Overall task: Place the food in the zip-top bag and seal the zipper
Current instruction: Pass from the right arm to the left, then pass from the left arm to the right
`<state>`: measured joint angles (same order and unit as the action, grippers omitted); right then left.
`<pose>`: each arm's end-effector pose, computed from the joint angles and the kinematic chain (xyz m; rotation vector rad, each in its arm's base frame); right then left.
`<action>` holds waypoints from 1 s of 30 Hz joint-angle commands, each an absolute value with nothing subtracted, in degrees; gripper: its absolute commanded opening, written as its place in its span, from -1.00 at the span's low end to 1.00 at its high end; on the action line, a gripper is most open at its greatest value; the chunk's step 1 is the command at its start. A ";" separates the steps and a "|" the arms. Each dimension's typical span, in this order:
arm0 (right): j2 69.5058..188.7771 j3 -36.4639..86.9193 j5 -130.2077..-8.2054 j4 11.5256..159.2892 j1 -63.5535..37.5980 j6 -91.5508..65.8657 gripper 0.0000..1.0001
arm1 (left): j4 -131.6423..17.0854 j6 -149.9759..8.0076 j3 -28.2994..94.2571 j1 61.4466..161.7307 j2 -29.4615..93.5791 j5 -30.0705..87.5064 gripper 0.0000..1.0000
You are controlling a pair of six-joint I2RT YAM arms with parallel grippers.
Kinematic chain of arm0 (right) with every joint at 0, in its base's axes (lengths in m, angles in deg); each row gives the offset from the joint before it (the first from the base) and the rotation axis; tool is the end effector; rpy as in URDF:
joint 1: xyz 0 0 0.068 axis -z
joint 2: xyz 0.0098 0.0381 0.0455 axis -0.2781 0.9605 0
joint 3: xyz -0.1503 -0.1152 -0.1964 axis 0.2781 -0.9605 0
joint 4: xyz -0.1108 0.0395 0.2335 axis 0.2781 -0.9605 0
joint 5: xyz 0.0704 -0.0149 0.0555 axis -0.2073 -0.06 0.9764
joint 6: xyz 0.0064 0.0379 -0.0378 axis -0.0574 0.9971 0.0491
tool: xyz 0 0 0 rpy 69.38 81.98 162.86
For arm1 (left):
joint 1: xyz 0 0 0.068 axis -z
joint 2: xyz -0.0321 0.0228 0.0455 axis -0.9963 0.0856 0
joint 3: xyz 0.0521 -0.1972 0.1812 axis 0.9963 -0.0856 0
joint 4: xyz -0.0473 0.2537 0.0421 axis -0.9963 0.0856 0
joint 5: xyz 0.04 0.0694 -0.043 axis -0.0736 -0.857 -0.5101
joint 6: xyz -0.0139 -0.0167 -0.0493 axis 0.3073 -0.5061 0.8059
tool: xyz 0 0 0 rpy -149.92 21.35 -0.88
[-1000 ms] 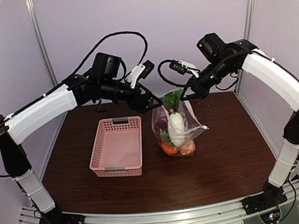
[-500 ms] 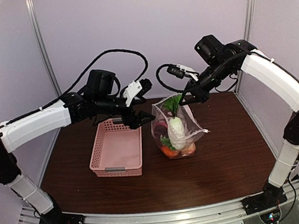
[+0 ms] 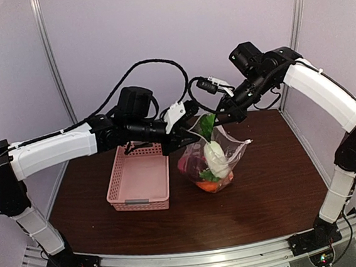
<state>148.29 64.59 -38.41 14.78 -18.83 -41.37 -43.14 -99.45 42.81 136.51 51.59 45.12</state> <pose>0.2699 0.2156 0.4089 -1.4078 2.0605 0.9458 0.2324 -0.3151 0.3353 1.3796 1.5277 -0.8113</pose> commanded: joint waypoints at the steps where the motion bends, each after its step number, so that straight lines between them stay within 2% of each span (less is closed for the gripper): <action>1: 148.61 66.84 -37.86 13.20 -18.78 -42.80 -0.91 | -46.48 -99.07 44.38 136.51 51.93 45.85 -0.70; 4: 145.49 63.95 -37.44 13.06 -16.03 -45.20 -0.68 | -46.12 -98.83 43.53 136.44 51.85 44.50 -0.94; 9: 136.60 51.89 -29.65 14.94 -3.38 -56.16 -0.39 | -46.41 -98.20 42.08 136.33 51.51 43.86 -0.96; 11: 132.81 43.69 -27.63 18.65 1.03 -61.32 -0.21 | -46.62 -98.15 41.79 136.20 51.50 44.01 -0.95; 15: 127.43 30.60 -28.39 24.71 4.24 -68.86 0.07 | -46.95 -97.64 41.81 135.49 51.74 44.79 -0.95; 20: 126.22 19.31 -29.61 36.86 4.35 -67.54 0.12 | -46.83 -98.11 41.61 134.80 51.70 46.58 -0.94; 30: 131.31 15.92 -16.03 49.05 5.16 -64.95 0.13 | -47.24 -98.17 40.90 134.23 51.99 50.16 -0.92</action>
